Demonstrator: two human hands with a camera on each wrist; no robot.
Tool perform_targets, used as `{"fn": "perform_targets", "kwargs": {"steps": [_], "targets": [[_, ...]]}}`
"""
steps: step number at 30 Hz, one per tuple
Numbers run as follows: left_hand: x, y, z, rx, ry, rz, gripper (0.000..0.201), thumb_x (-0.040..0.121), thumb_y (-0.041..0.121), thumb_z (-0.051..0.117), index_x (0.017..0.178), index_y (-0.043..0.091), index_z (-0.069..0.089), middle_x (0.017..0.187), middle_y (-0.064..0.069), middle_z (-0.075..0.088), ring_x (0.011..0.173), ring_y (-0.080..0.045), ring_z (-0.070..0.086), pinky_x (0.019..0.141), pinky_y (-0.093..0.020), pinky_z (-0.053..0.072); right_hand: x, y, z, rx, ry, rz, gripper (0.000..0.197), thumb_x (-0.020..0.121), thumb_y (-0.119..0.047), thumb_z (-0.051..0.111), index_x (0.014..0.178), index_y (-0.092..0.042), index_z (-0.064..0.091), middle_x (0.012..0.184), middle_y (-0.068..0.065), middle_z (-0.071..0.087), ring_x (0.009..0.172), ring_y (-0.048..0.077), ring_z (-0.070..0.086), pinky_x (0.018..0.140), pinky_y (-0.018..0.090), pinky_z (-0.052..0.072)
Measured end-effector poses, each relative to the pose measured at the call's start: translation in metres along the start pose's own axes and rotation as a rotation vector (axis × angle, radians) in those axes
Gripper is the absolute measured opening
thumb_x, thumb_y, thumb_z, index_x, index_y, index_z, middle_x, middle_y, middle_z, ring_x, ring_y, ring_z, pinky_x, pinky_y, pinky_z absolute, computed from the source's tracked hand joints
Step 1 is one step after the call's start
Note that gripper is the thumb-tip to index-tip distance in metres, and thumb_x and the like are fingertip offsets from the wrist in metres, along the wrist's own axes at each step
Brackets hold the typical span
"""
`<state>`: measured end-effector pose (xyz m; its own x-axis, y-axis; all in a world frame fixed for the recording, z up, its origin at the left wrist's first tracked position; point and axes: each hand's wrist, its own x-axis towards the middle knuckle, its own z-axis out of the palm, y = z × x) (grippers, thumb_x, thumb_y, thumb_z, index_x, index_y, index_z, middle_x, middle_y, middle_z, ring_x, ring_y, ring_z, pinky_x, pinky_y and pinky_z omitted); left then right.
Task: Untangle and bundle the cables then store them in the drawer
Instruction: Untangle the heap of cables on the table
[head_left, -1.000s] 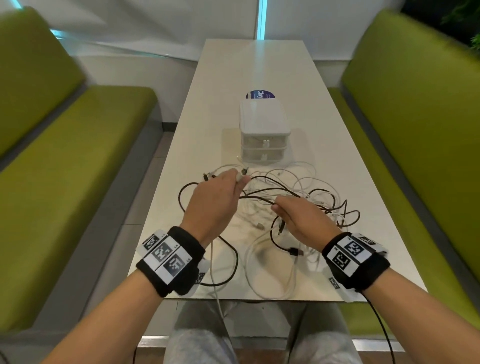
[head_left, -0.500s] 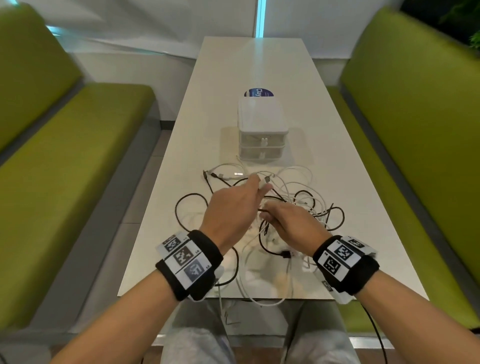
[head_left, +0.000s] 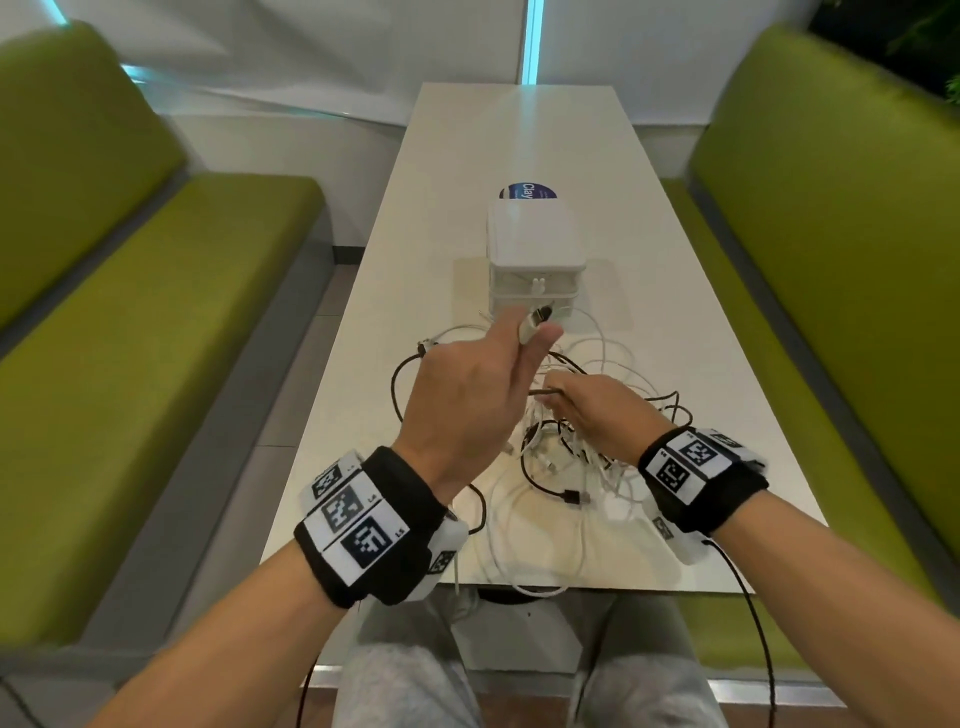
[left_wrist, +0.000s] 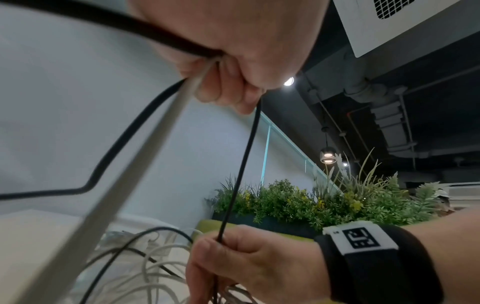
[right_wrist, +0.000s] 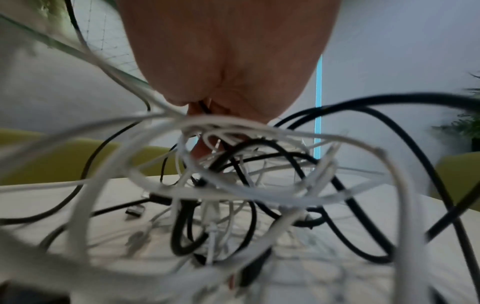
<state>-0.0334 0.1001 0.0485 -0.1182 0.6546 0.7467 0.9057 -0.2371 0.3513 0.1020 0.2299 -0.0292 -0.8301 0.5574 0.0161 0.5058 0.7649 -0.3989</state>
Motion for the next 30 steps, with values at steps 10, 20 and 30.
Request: {"fn": "perform_targets", "kwargs": {"steps": [10, 20, 30], "targets": [[-0.019, -0.016, 0.007, -0.018, -0.235, -0.179, 0.046, 0.100, 0.048, 0.027, 0.094, 0.010, 0.053, 0.050, 0.011, 0.036, 0.041, -0.013, 0.033, 0.049, -0.026, 0.025, -0.005, -0.007, 0.001, 0.752, 0.275, 0.205, 0.029, 0.101, -0.024, 0.036, 0.080, -0.028, 0.055, 0.063, -0.002, 0.058, 0.067, 0.023, 0.062, 0.064, 0.030, 0.048], [-0.032, -0.020, 0.014, -0.047, -0.305, -0.239, 0.034, 0.097, 0.051, 0.021, 0.083, 0.023, 0.035, 0.046, 0.012, 0.028, 0.038, -0.007, 0.031, 0.044, -0.021, 0.019, -0.005, -0.042, -0.043, 1.219, 0.519, 0.119, 0.032, 0.100, -0.009, 0.030, 0.080, -0.010, 0.054, 0.059, 0.000, 0.033, 0.053, 0.015, 0.026, 0.055, 0.029, 0.038], [-0.022, -0.018, 0.021, -0.169, -0.134, -0.308, 0.046, 0.099, 0.048, 0.026, 0.085, 0.012, 0.051, 0.066, 0.001, 0.056, 0.056, -0.014, 0.050, 0.054, -0.029, 0.040, -0.004, -0.058, -0.019, 0.404, 0.164, 0.069, 0.047, 0.097, -0.058, 0.028, 0.084, -0.024, 0.058, 0.079, -0.007, 0.067, 0.075, 0.014, 0.063, 0.071, 0.035, 0.053]]}}
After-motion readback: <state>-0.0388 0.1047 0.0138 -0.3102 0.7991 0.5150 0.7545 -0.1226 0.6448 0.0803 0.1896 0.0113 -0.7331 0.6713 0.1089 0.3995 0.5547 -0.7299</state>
